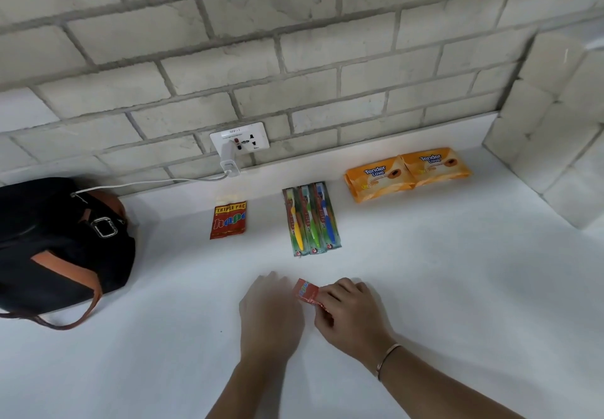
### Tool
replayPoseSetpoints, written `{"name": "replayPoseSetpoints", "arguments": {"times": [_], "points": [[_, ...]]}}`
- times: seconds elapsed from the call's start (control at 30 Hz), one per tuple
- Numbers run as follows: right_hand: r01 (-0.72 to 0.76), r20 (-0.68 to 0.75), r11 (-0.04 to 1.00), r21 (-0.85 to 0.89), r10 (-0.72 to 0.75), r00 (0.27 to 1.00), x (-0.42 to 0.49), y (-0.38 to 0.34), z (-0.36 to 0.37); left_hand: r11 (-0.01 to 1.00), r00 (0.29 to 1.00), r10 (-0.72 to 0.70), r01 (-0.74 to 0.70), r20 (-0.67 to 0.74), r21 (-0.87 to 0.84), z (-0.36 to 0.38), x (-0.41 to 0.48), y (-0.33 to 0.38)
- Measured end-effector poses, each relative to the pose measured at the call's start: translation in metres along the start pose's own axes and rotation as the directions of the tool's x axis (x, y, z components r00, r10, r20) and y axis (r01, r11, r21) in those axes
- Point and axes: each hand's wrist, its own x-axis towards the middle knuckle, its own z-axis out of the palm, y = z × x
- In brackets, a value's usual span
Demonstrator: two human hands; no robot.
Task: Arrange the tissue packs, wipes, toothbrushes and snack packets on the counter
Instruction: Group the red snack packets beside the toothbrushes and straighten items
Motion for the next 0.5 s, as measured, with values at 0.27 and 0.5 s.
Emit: {"name": "replayPoseSetpoints", "arguments": {"times": [0.27,0.5], "points": [[-0.019,0.039,0.994,0.11,0.015,0.999,-0.001,0.002,0.0,0.986,0.987,0.163,-0.163,-0.015,-0.045,0.004,-0.001,-0.007],[-0.067,0.124,0.954,0.292,0.032,0.992,0.0,0.002,-0.009,0.952,0.962,0.272,-0.267,0.016,-0.148,-0.001,0.009,-0.006]]}}
